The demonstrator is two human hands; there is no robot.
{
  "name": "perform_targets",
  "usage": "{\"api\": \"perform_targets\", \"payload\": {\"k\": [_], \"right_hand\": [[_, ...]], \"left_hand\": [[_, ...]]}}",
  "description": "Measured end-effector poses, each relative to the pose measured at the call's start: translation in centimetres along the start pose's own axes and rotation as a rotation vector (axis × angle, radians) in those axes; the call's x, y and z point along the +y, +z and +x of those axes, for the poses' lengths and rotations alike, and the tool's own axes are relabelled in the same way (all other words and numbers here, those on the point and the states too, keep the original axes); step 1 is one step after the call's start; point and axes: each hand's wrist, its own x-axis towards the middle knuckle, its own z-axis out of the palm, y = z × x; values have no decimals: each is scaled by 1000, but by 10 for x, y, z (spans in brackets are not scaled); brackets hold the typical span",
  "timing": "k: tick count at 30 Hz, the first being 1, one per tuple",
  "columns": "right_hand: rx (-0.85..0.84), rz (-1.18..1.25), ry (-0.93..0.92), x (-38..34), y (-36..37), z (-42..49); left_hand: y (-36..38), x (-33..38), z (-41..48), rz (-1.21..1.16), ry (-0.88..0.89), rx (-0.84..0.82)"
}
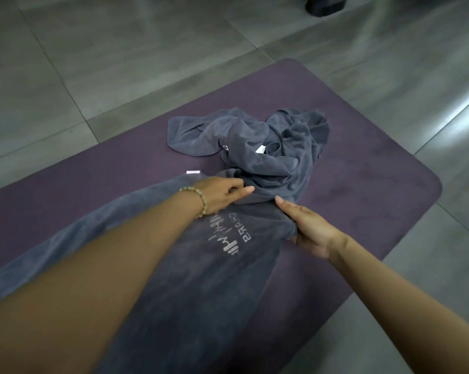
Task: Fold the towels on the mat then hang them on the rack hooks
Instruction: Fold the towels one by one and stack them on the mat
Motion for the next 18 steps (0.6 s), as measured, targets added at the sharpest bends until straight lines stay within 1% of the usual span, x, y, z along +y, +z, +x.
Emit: {"api": "perform_targets", "payload": {"k": [2, 3, 4, 6, 7, 8, 10, 11, 12, 13, 14, 17, 18], "right_hand": [[-48, 81, 61, -3, -11, -9], [-77, 57, 109, -2, -15, -13], [-109, 4, 169, -2, -17, -19], [-189, -126, 282, 0, -21, -29], [-223, -170, 314, 0, -22, -33], [-252, -185, 329, -2, -23, -36], [-277, -146, 308, -8, -25, -38], [-271, -116, 285, -11, -27, -38], [-254, -92, 262, -12, -30, -38], [-219, -85, 239, -12, -34, -36], [-160, -108, 219, -10, -39, -34], [135, -330, 131, 8, -51, -27], [223, -371, 96, 16, -55, -25]], "left_hand": [[-5, -7, 6, 25, -17, -7], [-5, -11, 9, -56, -14, 27], [-5, -13, 10, -207, -8, 101], [-8, -13, 16, -520, -3, 333], [-12, -11, 20, -583, 7, 459], [-18, -7, 25, -563, 26, 575], [-32, 4, 34, -459, 73, 732], [-38, 9, 38, -426, 89, 787], [-41, 14, 42, -403, 90, 809], [-41, 17, 45, -395, 74, 784], [-38, 15, 48, -400, 29, 701], [-12, 3, 50, -314, -134, 375], [-1, 0, 47, -269, -159, 338]]}}
